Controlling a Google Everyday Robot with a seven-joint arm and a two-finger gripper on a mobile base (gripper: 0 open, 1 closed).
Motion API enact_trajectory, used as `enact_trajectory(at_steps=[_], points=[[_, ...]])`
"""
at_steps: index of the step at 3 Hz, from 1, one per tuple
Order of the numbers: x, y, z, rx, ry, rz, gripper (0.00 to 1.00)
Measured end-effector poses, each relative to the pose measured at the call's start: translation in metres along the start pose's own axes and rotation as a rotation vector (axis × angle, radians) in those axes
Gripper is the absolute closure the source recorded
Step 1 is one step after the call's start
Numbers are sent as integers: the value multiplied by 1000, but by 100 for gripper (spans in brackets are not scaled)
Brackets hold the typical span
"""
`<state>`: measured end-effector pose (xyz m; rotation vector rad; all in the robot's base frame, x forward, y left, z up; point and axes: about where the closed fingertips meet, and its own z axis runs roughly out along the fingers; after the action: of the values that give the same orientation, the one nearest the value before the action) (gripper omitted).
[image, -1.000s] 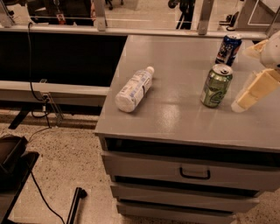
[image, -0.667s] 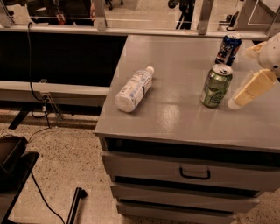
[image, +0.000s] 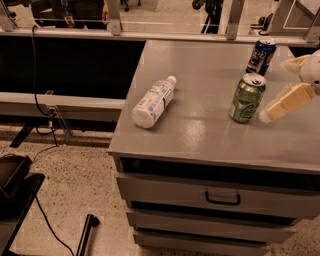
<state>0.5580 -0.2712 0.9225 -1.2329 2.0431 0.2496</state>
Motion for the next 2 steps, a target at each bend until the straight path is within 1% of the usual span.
enact_trajectory(at_steps=[1,2], points=[[2,-4,5,9,-90,42,0],[1,-8,9,21,-172,70,0]])
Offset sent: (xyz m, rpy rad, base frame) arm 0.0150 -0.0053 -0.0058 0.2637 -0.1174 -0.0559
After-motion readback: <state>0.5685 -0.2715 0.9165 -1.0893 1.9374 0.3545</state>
